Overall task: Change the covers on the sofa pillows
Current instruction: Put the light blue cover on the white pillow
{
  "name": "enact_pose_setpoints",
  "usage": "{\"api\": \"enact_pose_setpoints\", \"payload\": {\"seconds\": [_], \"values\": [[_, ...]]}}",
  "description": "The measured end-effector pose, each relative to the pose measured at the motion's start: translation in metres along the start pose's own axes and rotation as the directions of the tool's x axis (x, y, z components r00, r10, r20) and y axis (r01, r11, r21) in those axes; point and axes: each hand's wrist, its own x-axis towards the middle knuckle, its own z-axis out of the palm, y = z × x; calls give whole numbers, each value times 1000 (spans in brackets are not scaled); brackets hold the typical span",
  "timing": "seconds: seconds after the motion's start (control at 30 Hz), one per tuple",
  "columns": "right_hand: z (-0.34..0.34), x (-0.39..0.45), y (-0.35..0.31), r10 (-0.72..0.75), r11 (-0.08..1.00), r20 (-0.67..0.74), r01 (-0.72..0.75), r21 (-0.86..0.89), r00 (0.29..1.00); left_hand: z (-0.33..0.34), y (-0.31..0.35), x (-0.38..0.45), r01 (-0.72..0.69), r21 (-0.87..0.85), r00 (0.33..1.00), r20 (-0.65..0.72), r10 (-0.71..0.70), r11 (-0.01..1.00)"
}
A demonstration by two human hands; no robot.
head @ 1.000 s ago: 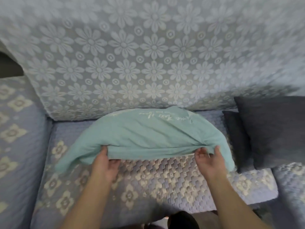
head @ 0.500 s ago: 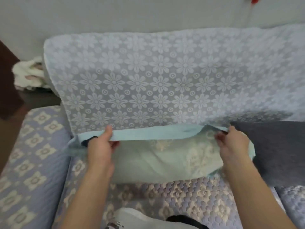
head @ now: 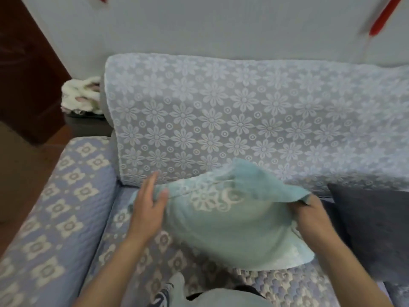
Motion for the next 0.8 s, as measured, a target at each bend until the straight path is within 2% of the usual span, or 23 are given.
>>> {"api": "enact_pose_setpoints", "payload": {"seconds": [0.03, 0.1, 0.17, 0.23, 0.27, 0.3, 0.37, 0.4, 0.43, 0.5, 0.53, 0.6, 0.63, 0.67, 0.7, 0.77, 0.8], "values": [[-13, -2, 3, 77, 997, -33, -76, 31, 996, -2, -22, 13, 70, 57, 994, 84, -74, 996], [-36, -2, 2, 160, 987, -114, -156, 36, 981, 4, -39, 31, 84, 145, 956, 269, -121, 986], [-52, -3, -7, 97, 993, -169, -108, -56, 981, 22, -34, 32, 128, 39, 895, 426, -132, 991], [-51, -8, -22, -37, 985, -67, 26, -169, 997, 45, -21, 26, 68, 25, 894, 443, -72, 997], [-44, -10, -30, -71, 967, 28, 76, -245, 997, 55, -14, 19, 47, 24, 906, 420, -53, 999], [-43, -11, -31, -99, 918, 60, 114, -380, 993, 65, -4, 13, 39, 3, 922, 385, -37, 999], [-40, 4, -26, -202, 793, 51, 194, -577, 978, 74, 11, 8, 33, -79, 963, 269, -10, 996], [-41, 11, -28, -231, 752, -6, 175, -636, 973, 72, 19, 9, 1, -117, 978, 208, 24, 993], [-47, 13, -35, -220, 761, -108, 102, -640, 969, 69, 29, 14, -54, -133, 984, 161, 76, 990], [-62, 14, -57, -161, 842, -314, -36, -538, 936, 50, 57, 22, -186, -130, 979, 65, 196, 974], [-71, 8, -72, -203, 866, -404, -29, -498, 892, 37, 74, 22, -261, -128, 964, 17, 265, 957], [-86, -6, -101, -366, 898, -595, 102, -429, 715, 6, 111, 16, -456, -121, 888, -118, 443, 882], [-89, -8, -111, -431, 894, -661, 192, -405, 615, -7, 128, 17, -527, -76, 842, -179, 508, 846], [-89, -4, -119, -466, 881, -678, 222, -418, 568, -19, 140, 28, -561, 9, 810, -198, 551, 828], [-88, 6, -122, -490, 851, -627, 177, -494, 606, -25, 146, 46, -547, 135, 810, -163, 563, 826], [-79, 24, -127, -411, 763, -396, 72, -642, 821, -40, 151, 86, -439, 360, 884, 13, 467, 823], [-75, 29, -128, -337, 745, -306, 54, -665, 890, -49, 152, 104, -429, 394, 897, 76, 436, 813]]}}
